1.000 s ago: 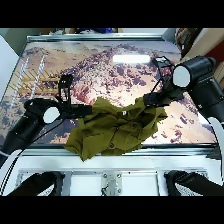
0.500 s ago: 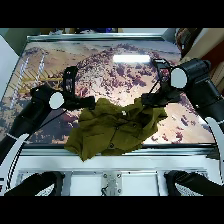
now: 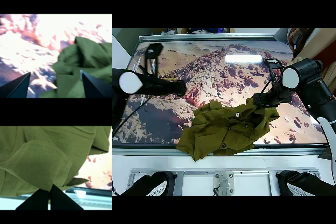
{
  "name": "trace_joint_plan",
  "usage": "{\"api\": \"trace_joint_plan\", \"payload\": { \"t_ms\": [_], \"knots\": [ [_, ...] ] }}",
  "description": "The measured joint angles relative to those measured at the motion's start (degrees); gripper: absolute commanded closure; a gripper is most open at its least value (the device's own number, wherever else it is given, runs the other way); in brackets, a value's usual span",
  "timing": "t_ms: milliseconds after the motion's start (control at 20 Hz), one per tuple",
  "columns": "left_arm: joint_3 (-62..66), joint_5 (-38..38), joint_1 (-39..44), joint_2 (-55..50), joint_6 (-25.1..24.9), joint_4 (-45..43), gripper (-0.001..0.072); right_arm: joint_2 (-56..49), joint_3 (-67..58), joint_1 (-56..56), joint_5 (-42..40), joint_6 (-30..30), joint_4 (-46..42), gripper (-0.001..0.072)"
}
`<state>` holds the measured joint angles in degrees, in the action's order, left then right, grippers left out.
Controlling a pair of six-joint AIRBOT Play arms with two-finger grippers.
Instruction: Fold the clothes and pants, and hang the long-sleeved shirts on hangers.
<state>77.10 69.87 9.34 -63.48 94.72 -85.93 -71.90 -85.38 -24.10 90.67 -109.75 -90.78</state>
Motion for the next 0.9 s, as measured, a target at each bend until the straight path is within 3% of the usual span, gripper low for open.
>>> {"api": "trace_joint_plan", "payload": {
  "t_ms": [250, 450, 700, 900],
  "knots": [
    [0.3, -2.7, -11.9, -6.6, -4.2, -9.1, 0.0004, 0.0, 0.0, 0.0, 0.0, 0.0, 0.0, 0.0694],
    [0.3, -9.9, -17.4, -14.7, -5.8, -18.5, 0.0004, 0.0, 0.0, 0.0, 0.0, 0.0, 0.0, 0.0694],
    [0.9, -18.7, -22.2, -25.5, -8.7, -22.7, 0.0005, 0.0, 0.0, 0.0, 0.0, 0.0, 0.0, 0.0694],
    [5.3, -21.6, -25.2, -33.8, -9.9, -23.6, 0.0005, 0.0, 0.0, 0.0, 0.0, 0.0, 0.0, 0.0694]
  ]
}}
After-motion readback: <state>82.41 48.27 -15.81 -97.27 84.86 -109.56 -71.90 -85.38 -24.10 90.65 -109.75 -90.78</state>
